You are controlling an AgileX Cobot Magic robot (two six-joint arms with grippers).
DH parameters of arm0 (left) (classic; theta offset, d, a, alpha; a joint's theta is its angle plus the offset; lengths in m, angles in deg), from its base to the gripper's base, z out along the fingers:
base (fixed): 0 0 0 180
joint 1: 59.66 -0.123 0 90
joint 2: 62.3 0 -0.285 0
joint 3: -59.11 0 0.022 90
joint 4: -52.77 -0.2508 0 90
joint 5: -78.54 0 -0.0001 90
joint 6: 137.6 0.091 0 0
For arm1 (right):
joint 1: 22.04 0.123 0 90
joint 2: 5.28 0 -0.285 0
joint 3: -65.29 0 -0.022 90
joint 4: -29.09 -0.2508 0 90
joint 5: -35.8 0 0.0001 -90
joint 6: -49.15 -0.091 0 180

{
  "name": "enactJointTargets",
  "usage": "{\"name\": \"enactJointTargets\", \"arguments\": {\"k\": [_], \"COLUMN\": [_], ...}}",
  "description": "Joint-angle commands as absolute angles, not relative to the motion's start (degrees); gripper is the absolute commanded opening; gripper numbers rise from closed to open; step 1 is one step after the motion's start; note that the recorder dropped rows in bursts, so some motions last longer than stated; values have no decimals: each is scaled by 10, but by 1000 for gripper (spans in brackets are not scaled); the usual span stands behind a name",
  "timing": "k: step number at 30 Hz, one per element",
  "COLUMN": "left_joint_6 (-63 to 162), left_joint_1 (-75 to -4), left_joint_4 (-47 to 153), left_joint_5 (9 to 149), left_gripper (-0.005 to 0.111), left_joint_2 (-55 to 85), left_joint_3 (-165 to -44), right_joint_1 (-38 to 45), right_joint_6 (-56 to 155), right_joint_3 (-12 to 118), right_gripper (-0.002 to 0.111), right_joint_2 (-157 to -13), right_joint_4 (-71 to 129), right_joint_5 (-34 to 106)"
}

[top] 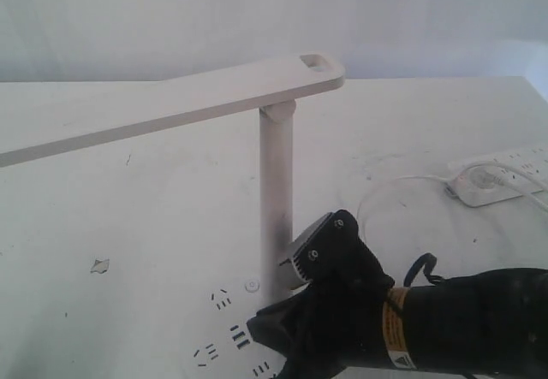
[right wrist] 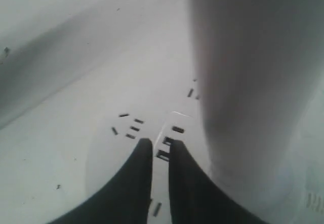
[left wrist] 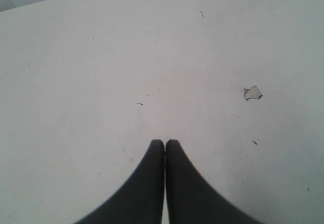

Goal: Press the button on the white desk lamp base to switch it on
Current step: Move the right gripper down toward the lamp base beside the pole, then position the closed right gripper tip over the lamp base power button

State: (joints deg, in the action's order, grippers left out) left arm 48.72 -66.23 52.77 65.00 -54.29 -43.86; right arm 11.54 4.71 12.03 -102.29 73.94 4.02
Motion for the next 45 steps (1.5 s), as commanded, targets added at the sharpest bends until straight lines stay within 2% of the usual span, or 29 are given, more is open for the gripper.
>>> {"name": "enactJointTargets", "arguments": {"k": [1, 3, 11, 19, 27, 45], "left_joint_6": [487, 487, 487, 487, 487, 487], "left_joint_1": [-664, -664, -664, -664, -664, -664], "left_joint_4": [531, 531, 531, 531, 531, 531], "left_joint_5": [651, 651, 651, 651, 651, 651], "left_gripper": [0, 0, 0, 0, 0, 0], "left_joint_2": [-545, -545, -545, -545, -545, -545], "left_joint_3": [-437, -437, -437, -437, -437, -437], "right_joint_1": [116, 116, 116, 116, 116, 116], "right_joint_6": [53, 48, 22, -92, -115, -111], "right_joint_3": [122, 122, 120, 120, 120, 120], "right_gripper": [6, 0, 0, 0, 0, 0], "right_joint_2": [-1029, -1029, -1029, -1029, -1029, -1028], "right_joint_4": [690, 690, 709, 831, 835, 828], "right_joint_5": [81, 91, 91, 94, 184, 123]}}
